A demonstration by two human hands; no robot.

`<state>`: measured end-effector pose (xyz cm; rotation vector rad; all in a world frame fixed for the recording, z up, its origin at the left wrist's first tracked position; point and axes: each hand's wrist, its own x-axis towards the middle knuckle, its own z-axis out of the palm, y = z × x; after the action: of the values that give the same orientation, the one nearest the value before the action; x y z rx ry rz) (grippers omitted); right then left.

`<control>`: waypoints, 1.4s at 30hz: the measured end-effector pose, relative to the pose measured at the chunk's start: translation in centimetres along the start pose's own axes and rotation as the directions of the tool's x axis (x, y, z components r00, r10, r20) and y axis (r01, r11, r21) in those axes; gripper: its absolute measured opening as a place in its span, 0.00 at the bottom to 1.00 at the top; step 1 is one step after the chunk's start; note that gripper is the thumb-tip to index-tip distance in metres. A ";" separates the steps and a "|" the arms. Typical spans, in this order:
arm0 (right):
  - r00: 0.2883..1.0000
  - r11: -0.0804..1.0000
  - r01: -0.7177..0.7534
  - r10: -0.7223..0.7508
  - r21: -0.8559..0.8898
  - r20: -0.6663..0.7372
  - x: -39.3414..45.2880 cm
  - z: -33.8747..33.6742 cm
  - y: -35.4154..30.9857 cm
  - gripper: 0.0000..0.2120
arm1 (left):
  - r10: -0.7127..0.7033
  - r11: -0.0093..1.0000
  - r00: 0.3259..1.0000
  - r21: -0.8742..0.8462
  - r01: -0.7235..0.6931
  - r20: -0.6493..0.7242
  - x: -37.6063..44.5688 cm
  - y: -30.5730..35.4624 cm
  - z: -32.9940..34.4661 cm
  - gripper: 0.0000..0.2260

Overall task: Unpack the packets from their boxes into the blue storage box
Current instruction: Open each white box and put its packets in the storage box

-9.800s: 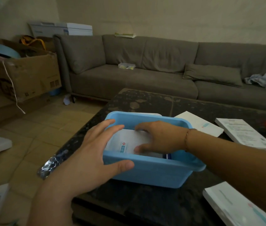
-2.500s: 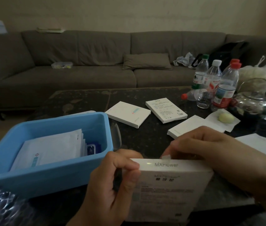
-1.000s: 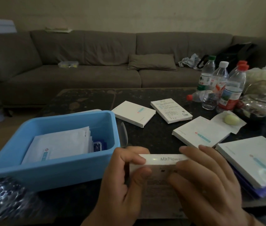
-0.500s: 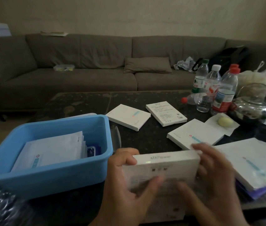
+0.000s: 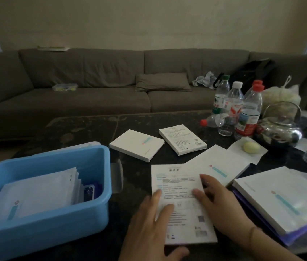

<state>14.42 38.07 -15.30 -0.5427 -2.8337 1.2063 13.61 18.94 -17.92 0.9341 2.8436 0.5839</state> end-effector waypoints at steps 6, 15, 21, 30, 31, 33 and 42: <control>0.986 0.902 0.117 -0.154 -0.416 -0.057 1.2 0.2 -0.2 0.21 | -0.044 0.999 0.997 -0.026 0.046 0.069 1.9 -0.4 0.2 0.35; 0.959 0.874 0.091 -0.206 -0.478 -0.194 12.9 -1.5 -3.6 0.27 | -0.131 0.987 0.984 0.078 0.142 -0.122 3.9 -1.5 0.0 0.28; 0.998 0.798 -0.010 -0.030 -0.603 -0.057 19.9 0.9 -4.1 0.34 | 0.069 0.993 0.950 0.117 -0.034 -0.305 4.4 -3.4 2.5 0.22; 0.972 0.678 0.044 -0.200 -0.734 -0.126 18.5 -2.3 -7.1 0.15 | 0.090 0.965 0.882 -0.178 -0.192 -0.463 3.5 -3.1 1.8 0.18; 0.953 0.636 0.062 -0.267 -0.769 -0.145 17.7 -3.1 -7.5 0.14 | 0.010 0.935 0.892 -0.311 -0.168 -0.452 3.3 -2.4 1.0 0.20; 0.887 0.515 0.101 -0.434 -0.851 -0.157 15.3 -4.3 -7.6 0.13 | -0.195 0.732 0.937 -0.679 -0.058 -0.290 2.7 -0.8 -0.7 0.28; 0.335 0.296 0.595 -0.936 -0.747 -0.105 -2.3 -0.3 -2.8 0.17 | -0.157 -0.480 0.957 -0.866 0.141 0.242 2.5 2.1 -1.6 0.32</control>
<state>15.72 35.76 -12.83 0.5535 -2.2545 -0.1014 12.43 21.49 -15.55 -0.0520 0.9463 2.3339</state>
